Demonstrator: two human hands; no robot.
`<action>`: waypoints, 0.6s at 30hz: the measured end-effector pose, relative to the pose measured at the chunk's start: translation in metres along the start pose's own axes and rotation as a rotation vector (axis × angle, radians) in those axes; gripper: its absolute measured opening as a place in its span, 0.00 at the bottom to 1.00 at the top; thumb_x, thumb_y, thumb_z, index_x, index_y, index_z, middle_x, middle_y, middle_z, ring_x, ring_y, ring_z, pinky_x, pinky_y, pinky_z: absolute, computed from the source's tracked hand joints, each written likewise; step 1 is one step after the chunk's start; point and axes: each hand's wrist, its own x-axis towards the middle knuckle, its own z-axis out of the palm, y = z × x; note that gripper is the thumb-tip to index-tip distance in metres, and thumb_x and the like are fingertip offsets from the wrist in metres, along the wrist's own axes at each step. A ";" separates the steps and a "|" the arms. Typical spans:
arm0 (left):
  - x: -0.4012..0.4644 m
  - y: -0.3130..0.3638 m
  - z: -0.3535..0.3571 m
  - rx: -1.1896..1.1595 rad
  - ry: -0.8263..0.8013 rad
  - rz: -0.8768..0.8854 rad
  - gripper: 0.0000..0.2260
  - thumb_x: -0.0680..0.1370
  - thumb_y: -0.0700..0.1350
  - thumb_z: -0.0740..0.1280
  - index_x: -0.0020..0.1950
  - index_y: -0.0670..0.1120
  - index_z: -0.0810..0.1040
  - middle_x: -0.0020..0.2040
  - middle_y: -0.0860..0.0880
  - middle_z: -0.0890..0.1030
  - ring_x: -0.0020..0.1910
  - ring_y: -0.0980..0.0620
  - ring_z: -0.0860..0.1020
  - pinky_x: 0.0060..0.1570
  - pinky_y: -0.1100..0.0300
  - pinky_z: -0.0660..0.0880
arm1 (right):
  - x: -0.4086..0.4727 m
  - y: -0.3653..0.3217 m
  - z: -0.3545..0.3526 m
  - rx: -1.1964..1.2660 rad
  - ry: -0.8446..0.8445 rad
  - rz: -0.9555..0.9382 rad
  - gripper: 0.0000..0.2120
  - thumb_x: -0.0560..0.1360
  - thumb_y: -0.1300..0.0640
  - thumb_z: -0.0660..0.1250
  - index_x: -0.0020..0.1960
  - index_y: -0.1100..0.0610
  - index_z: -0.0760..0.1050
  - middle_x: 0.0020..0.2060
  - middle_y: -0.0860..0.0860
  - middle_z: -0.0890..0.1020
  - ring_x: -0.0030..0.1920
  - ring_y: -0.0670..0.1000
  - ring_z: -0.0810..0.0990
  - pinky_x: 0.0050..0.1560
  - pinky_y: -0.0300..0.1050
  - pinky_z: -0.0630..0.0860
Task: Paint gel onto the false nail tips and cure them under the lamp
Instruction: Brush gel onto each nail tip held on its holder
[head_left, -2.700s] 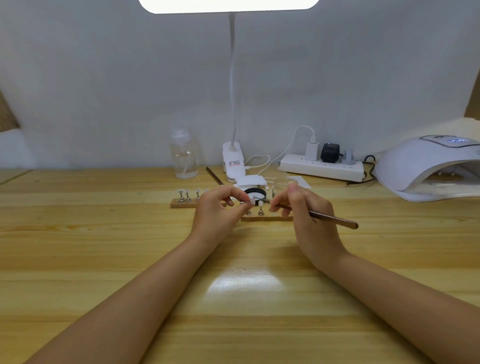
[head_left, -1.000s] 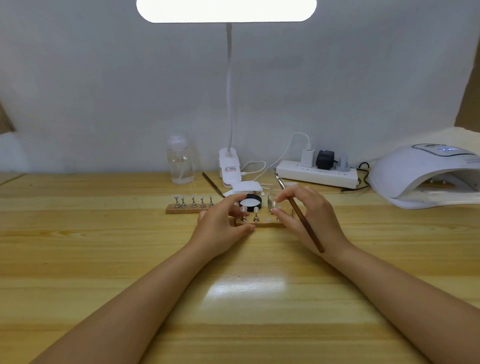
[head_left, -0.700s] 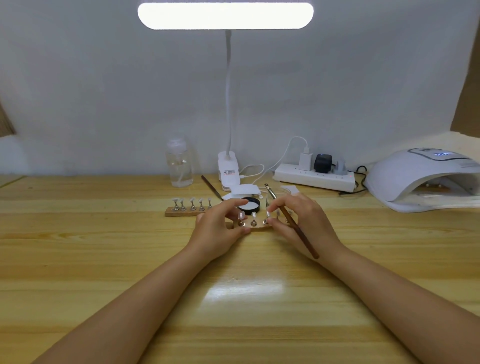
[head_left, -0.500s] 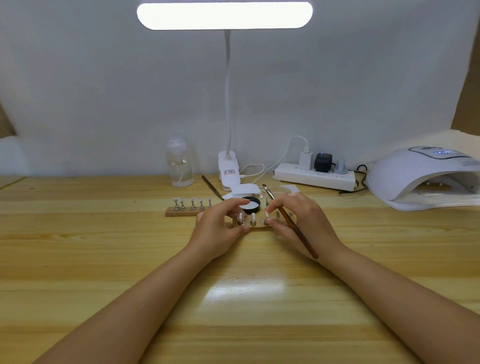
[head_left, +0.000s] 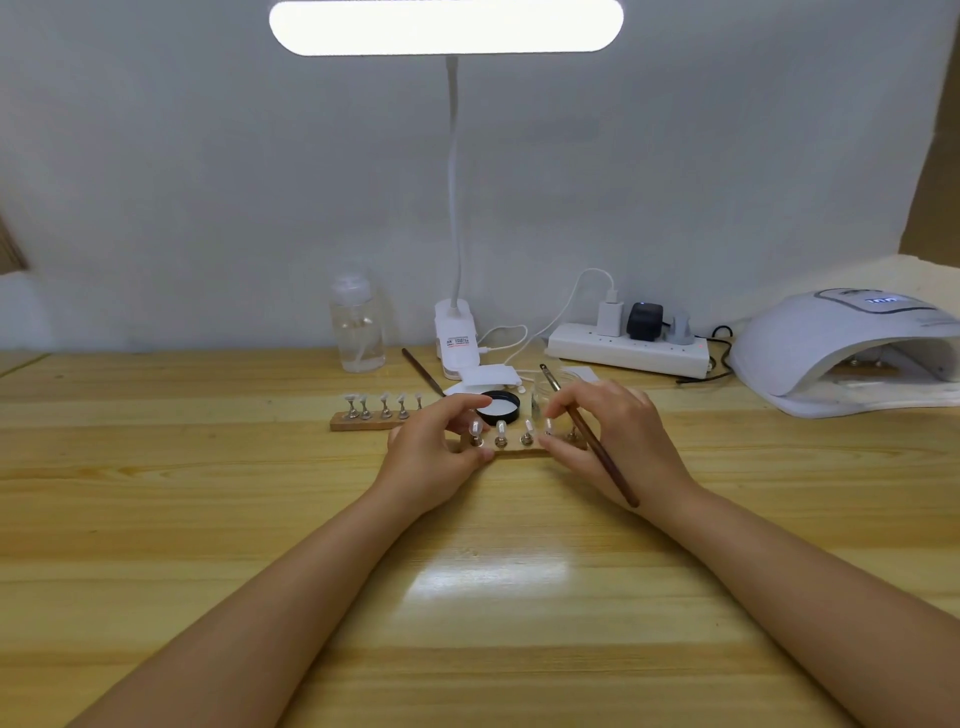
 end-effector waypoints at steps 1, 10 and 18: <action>0.000 -0.001 0.000 -0.003 0.001 -0.004 0.20 0.70 0.39 0.73 0.59 0.51 0.75 0.43 0.59 0.77 0.52 0.54 0.77 0.64 0.46 0.66 | 0.000 0.000 0.000 0.008 -0.002 -0.003 0.08 0.69 0.55 0.73 0.46 0.54 0.77 0.40 0.42 0.74 0.43 0.43 0.70 0.52 0.41 0.61; 0.002 -0.003 0.002 0.004 0.013 -0.066 0.18 0.70 0.42 0.73 0.59 0.50 0.75 0.47 0.54 0.80 0.52 0.54 0.77 0.63 0.47 0.67 | -0.003 -0.006 -0.002 -0.072 0.005 -0.107 0.07 0.67 0.63 0.74 0.43 0.57 0.79 0.39 0.50 0.82 0.42 0.52 0.79 0.49 0.45 0.66; -0.001 0.001 0.001 0.047 0.033 0.032 0.22 0.69 0.48 0.73 0.61 0.52 0.74 0.57 0.55 0.75 0.53 0.57 0.73 0.61 0.54 0.67 | -0.004 -0.013 0.002 -0.046 0.103 -0.224 0.07 0.66 0.65 0.73 0.43 0.58 0.79 0.35 0.49 0.82 0.37 0.50 0.80 0.51 0.41 0.68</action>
